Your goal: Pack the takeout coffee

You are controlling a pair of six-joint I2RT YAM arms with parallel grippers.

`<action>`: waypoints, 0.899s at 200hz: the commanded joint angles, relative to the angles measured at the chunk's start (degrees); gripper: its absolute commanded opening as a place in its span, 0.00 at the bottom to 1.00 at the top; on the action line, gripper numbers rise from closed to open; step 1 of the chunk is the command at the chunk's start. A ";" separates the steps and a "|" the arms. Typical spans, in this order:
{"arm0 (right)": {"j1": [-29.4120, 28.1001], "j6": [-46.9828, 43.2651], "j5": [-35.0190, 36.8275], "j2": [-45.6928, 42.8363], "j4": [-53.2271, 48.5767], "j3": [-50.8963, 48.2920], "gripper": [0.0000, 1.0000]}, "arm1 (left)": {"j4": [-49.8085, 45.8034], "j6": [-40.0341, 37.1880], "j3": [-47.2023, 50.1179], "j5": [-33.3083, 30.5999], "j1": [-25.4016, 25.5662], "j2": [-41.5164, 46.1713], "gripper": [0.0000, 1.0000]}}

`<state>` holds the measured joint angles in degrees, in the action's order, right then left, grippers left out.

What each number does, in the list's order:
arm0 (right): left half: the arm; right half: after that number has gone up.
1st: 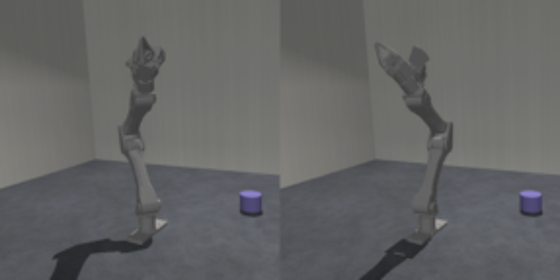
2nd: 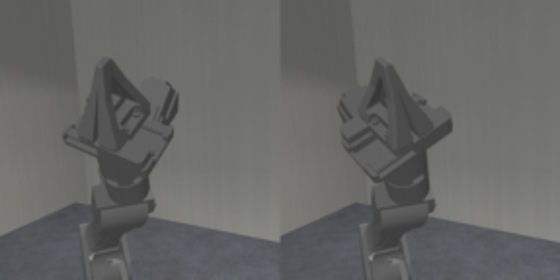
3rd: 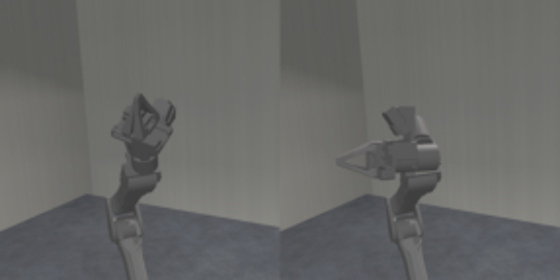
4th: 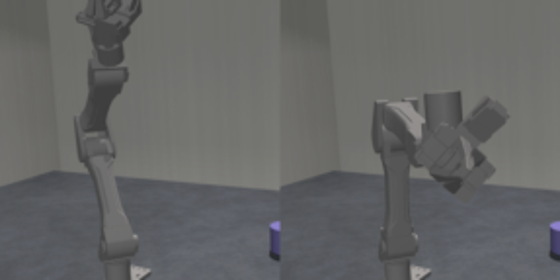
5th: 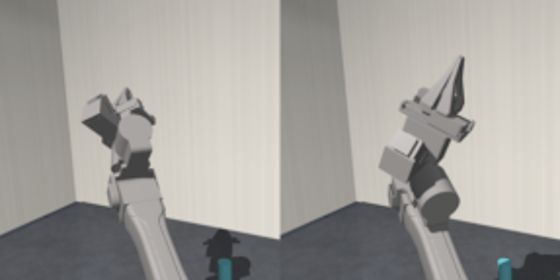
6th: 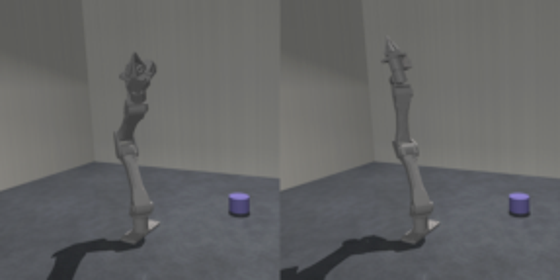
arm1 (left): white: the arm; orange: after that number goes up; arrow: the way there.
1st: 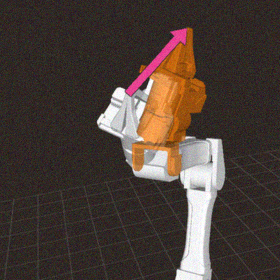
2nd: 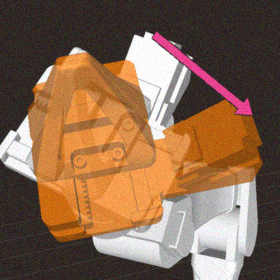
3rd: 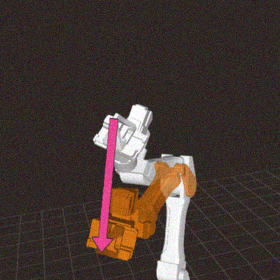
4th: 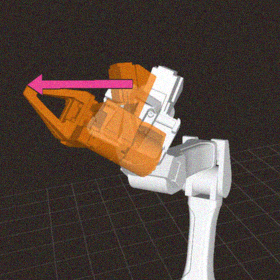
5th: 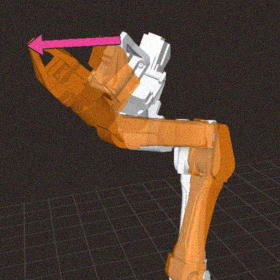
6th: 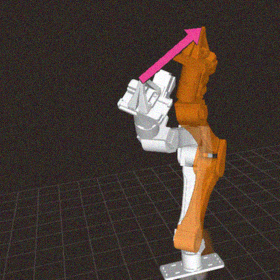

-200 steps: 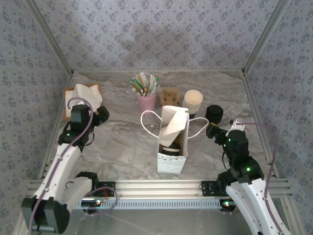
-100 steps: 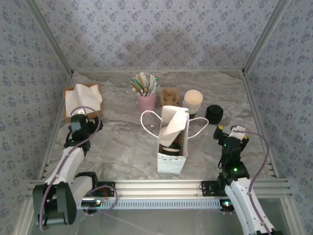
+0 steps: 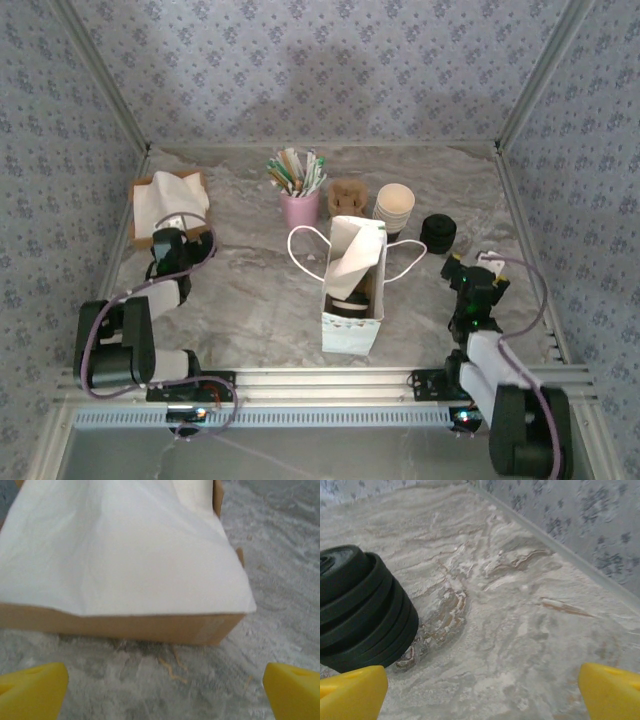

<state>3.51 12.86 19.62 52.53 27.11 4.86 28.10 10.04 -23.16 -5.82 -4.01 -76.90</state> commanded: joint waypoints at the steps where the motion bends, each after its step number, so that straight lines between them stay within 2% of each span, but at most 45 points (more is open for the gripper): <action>1: -0.66 -2.72 -3.09 7.96 10.02 5.32 1.00 | 7.90 -1.78 -0.11 -0.42 0.38 -0.44 0.99; 39: -2.81 -7.78 -6.93 19.33 15.81 10.69 1.00 | 12.95 -4.67 2.68 -2.48 2.94 0.68 0.99; 62: -4.07 -10.49 -7.24 21.45 13.37 13.43 1.00 | 16.33 -6.90 4.28 -5.35 4.98 0.69 1.00; 76: -4.22 -11.57 -7.63 22.02 14.38 13.37 1.00 | 23.73 -8.33 6.53 -5.20 5.57 -2.20 1.00; 87: -3.97 -12.85 -8.50 23.66 18.63 12.34 1.00 | 26.89 -8.70 6.51 -4.70 5.57 -4.96 0.99; 100: -3.72 -13.48 -9.66 29.53 29.59 9.68 1.00 | 23.06 -8.51 4.19 -4.51 5.47 -5.99 1.00; 108: -4.38 -14.43 -9.62 32.24 32.71 9.51 1.00 | 22.07 -8.84 3.40 -3.86 5.50 -6.53 1.00; 147: -5.49 -16.14 -10.00 34.49 27.60 13.09 1.00 | 24.68 -11.12 2.58 1.84 5.50 -11.04 1.00; 159: -5.38 -15.88 -10.02 34.73 24.69 14.63 1.00 | 19.92 -10.14 0.53 1.24 4.91 -10.63 1.00; 180: -3.19 -14.27 -13.30 34.87 20.71 16.84 1.00 | 18.87 -8.71 -0.42 3.06 3.29 -11.19 1.00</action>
<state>-1.37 -1.56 9.17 86.89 51.09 18.41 47.64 0.89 -20.91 -5.43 0.75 -87.92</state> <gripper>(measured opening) 0.999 0.997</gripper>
